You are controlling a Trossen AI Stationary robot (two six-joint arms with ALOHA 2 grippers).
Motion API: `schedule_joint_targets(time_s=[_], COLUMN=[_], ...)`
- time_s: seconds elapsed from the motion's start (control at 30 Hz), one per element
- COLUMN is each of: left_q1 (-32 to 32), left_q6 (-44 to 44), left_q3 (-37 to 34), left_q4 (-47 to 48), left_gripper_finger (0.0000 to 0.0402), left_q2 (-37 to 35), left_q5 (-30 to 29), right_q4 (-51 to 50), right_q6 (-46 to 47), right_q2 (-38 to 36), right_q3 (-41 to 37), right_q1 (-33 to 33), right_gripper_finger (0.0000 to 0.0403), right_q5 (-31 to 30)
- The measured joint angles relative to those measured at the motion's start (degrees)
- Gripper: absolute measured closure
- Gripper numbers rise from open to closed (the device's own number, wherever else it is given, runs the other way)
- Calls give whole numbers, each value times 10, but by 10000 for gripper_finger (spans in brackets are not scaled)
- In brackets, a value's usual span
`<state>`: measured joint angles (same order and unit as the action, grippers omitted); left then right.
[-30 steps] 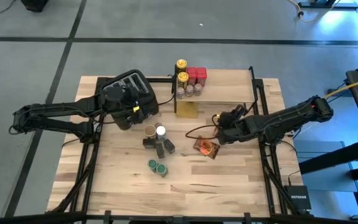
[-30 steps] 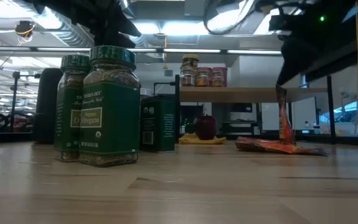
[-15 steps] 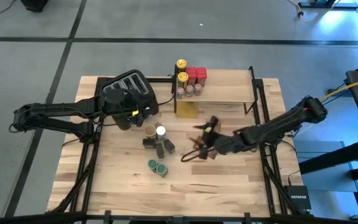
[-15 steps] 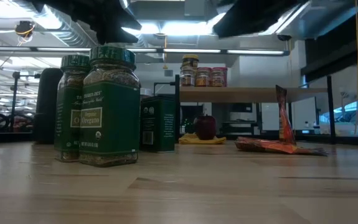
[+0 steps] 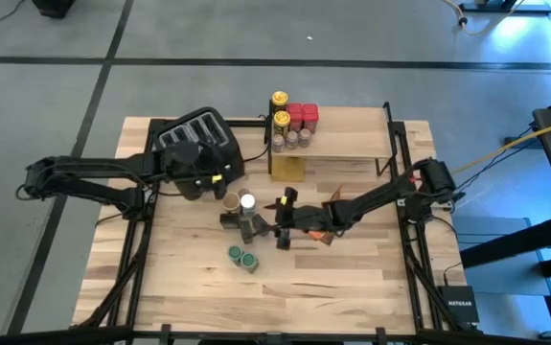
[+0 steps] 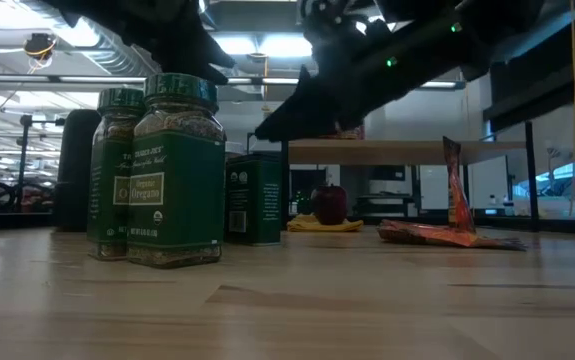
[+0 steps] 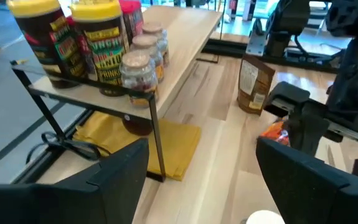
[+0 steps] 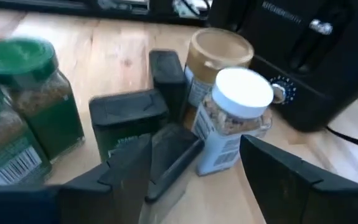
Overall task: Shelf spices
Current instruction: Adjust the seasoning bottle and can
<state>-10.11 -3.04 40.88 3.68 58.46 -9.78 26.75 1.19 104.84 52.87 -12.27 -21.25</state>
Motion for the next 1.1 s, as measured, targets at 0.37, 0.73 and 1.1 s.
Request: schedule_joint_targets(time_s=[0.37,0.73,1.1], left_q1=[0,0,18], left_q6=[-13,-15,-3], left_q3=[0,0,2], left_q4=[4,3,3], left_gripper_finger=[112,112,112], left_q2=[41,52,150], left_q5=[0,34,101], right_q4=[-166,-344,-341], right_q6=[1,38,15], right_q2=[-28,-138,-139], right_q3=[8,1,2], right_q1=[2,-31,-35], right_gripper_finger=[153,153,153], right_q5=[-33,-91,-102])
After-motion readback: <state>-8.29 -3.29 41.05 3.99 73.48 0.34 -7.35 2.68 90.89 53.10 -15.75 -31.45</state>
